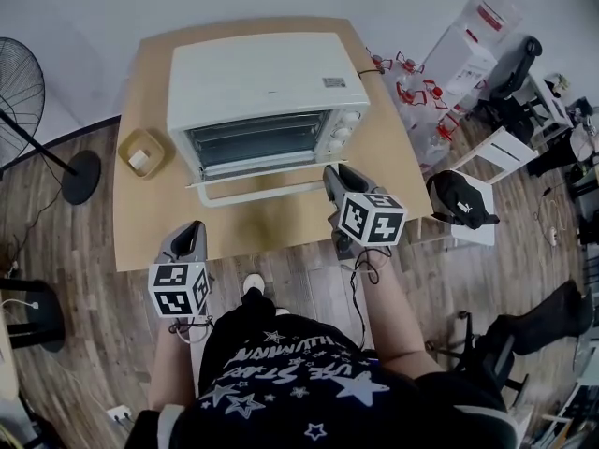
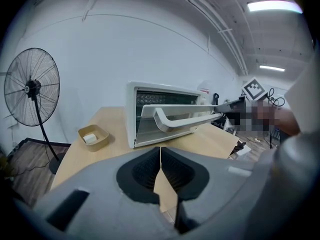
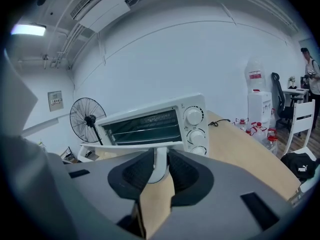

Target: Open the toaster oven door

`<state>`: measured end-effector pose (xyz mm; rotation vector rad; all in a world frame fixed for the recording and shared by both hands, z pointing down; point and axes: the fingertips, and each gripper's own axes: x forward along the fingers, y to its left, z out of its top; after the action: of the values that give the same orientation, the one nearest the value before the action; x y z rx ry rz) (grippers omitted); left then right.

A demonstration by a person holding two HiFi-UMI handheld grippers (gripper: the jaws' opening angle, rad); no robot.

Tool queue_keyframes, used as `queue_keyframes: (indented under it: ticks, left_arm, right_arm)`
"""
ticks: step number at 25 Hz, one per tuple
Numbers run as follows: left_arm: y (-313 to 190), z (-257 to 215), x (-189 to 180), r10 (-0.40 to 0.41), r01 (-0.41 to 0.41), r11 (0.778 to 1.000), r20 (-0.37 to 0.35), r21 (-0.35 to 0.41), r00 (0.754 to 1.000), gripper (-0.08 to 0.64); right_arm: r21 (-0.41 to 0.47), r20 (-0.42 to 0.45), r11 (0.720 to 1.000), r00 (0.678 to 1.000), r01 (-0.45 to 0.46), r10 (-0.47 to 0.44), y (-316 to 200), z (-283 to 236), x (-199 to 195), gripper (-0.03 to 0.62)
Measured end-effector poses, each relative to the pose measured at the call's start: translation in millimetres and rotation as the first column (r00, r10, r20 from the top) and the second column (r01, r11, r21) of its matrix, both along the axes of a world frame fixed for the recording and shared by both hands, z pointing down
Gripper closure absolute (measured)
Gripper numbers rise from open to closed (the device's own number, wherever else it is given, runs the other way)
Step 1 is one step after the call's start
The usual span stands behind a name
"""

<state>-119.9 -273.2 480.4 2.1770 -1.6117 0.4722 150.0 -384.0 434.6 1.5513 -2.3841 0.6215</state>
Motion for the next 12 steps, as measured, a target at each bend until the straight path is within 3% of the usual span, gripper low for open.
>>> queue_keyframes:
  ticks: [12]
  left_arm:
    - [29.2, 12.4, 8.7, -0.010, 0.010, 1.000, 0.005, -0.021, 1.000, 0.537]
  right_arm:
    - [-0.074, -0.064, 0.997, 0.997, 0.026, -0.030, 43.5, 42.9, 10.2, 0.513]
